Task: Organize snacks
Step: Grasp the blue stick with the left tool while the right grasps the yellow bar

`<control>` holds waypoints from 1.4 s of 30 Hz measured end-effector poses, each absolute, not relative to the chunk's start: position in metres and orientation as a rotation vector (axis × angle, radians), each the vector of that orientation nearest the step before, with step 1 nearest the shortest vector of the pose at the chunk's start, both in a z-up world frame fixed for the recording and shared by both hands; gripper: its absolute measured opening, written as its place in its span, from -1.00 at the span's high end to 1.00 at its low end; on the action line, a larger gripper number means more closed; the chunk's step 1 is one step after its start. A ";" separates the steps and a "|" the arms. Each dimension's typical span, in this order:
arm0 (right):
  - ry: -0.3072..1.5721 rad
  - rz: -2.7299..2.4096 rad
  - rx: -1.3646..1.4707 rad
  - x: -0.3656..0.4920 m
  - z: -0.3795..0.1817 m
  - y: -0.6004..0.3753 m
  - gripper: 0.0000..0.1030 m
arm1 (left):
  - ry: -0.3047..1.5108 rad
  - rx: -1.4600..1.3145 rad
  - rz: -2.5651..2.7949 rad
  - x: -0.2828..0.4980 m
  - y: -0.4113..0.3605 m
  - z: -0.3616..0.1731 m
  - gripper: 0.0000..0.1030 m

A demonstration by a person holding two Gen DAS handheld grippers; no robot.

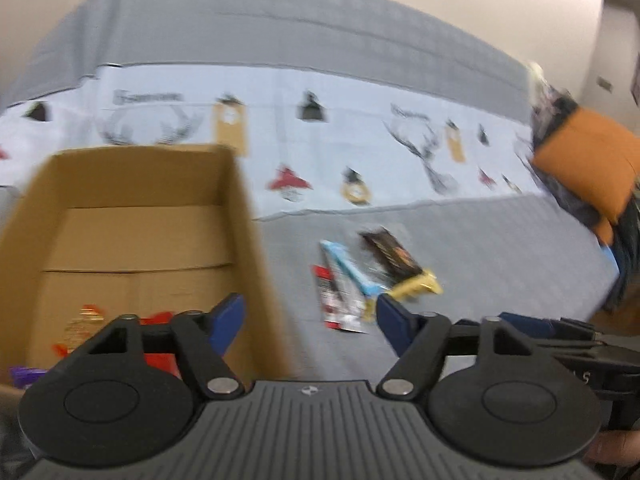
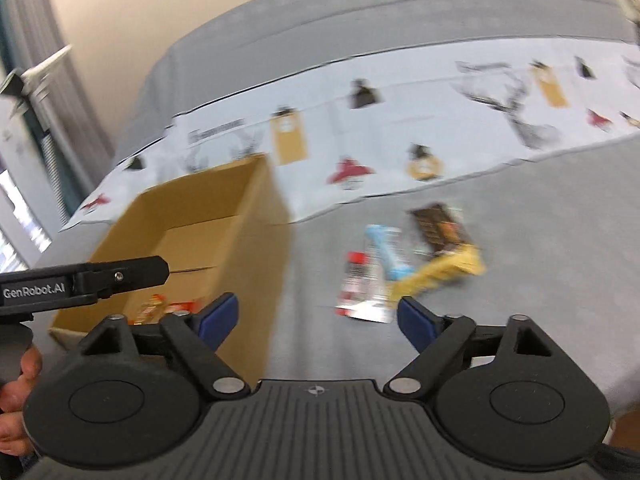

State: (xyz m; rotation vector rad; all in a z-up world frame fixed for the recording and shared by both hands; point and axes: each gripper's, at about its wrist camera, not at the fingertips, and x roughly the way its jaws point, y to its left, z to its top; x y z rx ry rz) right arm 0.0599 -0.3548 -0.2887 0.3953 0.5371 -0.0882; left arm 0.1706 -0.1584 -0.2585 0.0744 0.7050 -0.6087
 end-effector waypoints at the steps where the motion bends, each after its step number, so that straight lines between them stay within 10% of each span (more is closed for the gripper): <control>1: 0.534 -0.103 0.405 0.057 -0.293 -0.366 -0.57 | 0.712 0.082 -0.626 0.171 -0.170 -0.263 -0.24; 12: 0.558 -0.133 0.607 0.096 -0.350 -0.465 -0.14 | 0.908 0.098 -0.651 0.231 -0.274 -0.348 0.41; 29: 0.664 -0.102 0.919 0.172 -0.409 -0.514 0.07 | 0.946 0.115 -0.589 0.280 -0.291 -0.408 0.44; 37: 0.619 -0.134 0.809 0.160 -0.396 -0.507 0.53 | 0.970 0.125 -0.641 0.263 -0.290 -0.398 1.00; 42: 0.578 -0.126 0.788 0.133 -0.384 -0.518 0.69 | 1.016 0.095 -0.691 0.239 -0.279 -0.389 1.00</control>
